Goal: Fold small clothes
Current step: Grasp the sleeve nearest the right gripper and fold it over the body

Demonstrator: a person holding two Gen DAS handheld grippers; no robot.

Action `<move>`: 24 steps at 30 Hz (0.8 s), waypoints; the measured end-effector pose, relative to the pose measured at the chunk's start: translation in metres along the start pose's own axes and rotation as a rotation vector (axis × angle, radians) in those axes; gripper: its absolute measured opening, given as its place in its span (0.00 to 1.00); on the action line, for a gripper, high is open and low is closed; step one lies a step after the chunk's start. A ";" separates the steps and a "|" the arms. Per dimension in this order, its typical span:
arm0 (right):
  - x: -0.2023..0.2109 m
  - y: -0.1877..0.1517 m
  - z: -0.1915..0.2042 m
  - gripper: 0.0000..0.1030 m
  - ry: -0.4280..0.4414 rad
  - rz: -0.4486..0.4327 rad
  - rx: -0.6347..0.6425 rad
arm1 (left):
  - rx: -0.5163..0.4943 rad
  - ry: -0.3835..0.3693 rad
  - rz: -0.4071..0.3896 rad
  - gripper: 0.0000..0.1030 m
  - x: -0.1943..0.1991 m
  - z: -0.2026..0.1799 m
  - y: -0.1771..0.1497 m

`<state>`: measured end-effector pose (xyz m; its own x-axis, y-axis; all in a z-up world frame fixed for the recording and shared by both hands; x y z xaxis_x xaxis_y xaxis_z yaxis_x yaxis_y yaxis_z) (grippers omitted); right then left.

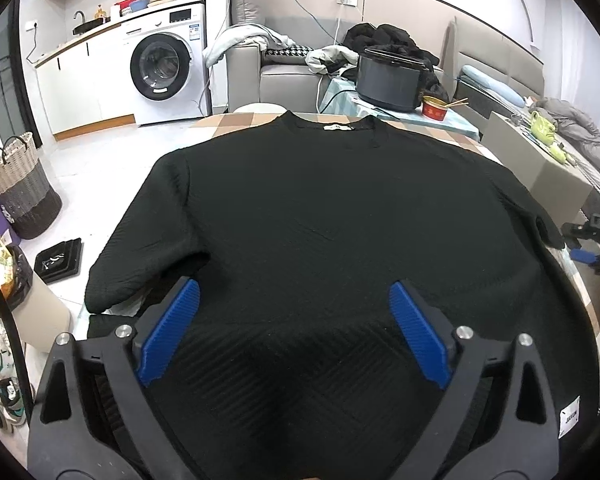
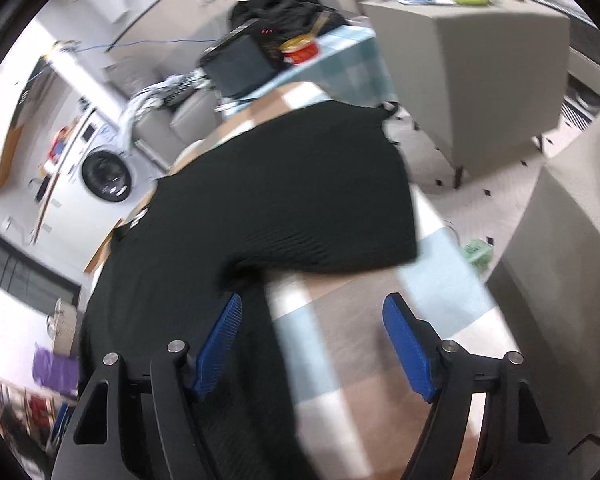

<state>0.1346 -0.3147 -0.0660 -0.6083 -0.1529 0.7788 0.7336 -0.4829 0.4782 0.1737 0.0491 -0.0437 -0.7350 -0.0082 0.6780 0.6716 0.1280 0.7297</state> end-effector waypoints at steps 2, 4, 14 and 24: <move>-0.010 0.008 -0.014 0.71 -0.025 0.002 -0.038 | -0.001 0.001 0.000 0.93 -0.001 0.000 -0.001; -0.017 0.014 -0.025 0.70 -0.021 -0.005 -0.061 | 0.005 0.003 0.002 0.93 -0.003 0.001 -0.001; -0.030 0.034 -0.032 0.16 -0.103 -0.031 -0.065 | 0.015 0.000 0.001 0.93 -0.011 0.002 -0.001; 0.015 0.039 0.003 0.14 -0.140 -0.183 0.085 | 0.015 0.005 -0.004 0.93 -0.004 0.006 -0.007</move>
<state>0.1546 -0.3335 -0.0343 -0.6897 0.0542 0.7221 0.6417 -0.4163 0.6441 0.1716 0.0538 -0.0519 -0.7372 -0.0133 0.6755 0.6672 0.1428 0.7310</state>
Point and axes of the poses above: each gripper's, at about its wrist camera, not at the fingertips, and x roughly against the way its jaws point, z to its left, y to its top, the point moved 5 cm from there along -x, roughly the way its jaws point, and after that the axes turned 3 degrees about x, right-handed, at the moved point
